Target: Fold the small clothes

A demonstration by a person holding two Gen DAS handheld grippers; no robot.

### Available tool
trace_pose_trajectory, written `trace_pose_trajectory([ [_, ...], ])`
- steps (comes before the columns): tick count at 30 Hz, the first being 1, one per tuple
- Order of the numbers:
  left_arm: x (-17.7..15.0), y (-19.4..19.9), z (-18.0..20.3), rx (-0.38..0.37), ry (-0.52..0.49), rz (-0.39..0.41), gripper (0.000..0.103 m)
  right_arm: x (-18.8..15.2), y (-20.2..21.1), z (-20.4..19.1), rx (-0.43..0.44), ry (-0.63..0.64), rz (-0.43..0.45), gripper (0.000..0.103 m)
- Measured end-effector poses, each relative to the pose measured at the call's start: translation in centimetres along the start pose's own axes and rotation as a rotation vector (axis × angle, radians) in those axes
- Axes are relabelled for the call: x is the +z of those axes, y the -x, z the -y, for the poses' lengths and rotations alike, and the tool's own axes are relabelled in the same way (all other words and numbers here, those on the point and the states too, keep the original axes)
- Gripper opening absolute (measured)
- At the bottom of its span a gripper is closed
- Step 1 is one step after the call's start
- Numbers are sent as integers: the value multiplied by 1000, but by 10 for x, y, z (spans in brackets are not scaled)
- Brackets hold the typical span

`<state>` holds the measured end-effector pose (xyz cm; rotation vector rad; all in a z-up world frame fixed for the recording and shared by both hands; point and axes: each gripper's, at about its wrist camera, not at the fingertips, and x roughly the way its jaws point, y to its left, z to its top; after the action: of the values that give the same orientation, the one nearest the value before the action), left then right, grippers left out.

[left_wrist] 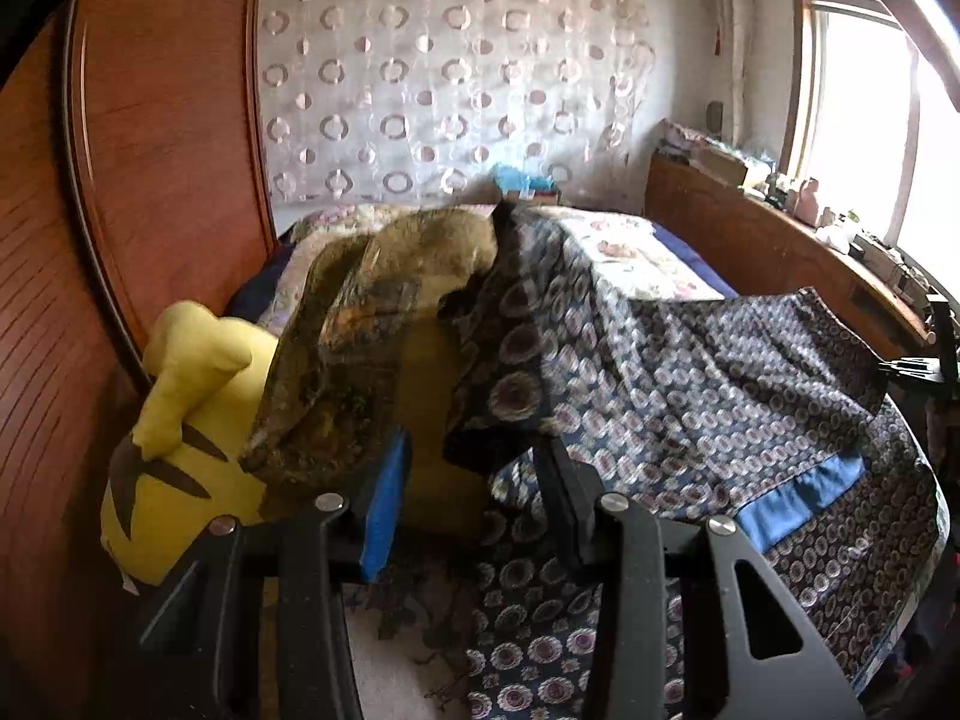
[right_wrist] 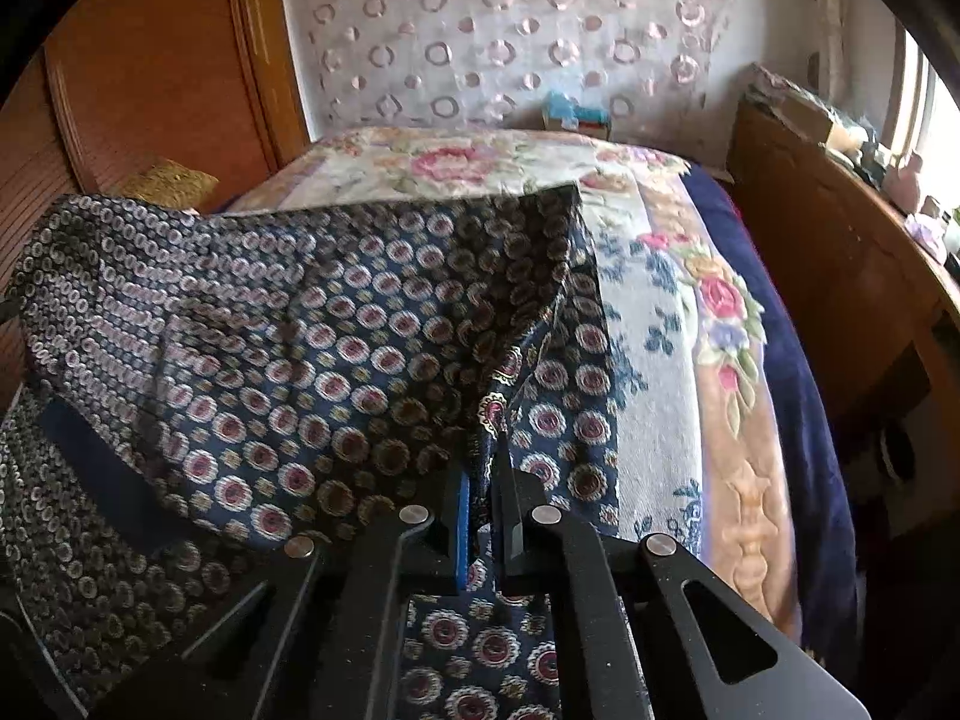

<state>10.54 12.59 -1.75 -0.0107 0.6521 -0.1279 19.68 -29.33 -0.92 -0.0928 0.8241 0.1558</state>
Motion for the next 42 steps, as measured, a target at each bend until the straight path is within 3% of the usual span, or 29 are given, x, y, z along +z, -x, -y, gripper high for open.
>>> trace_pose_trajectory([
  [9,18,2,18,4,-51,25,42,-1,32,-12,28,3,87,2],
  [10,18,-1,19,4,-55,21,38,-1,36,-12,31,-2,97,2],
  [12,18,-9,17,-2,-46,-8,6,-1,42,-10,42,-13,120,2],
  [13,17,-11,16,-7,-35,-17,5,-3,44,-8,45,-18,131,2],
  [24,-16,37,22,-124,-13,-7,2,-41,81,4,72,-50,189,1],
  [33,-59,52,17,-123,34,-53,2,-80,102,10,54,-54,157,1],
  [42,-74,77,11,-114,69,-58,2,-96,137,11,28,-78,151,1],
])
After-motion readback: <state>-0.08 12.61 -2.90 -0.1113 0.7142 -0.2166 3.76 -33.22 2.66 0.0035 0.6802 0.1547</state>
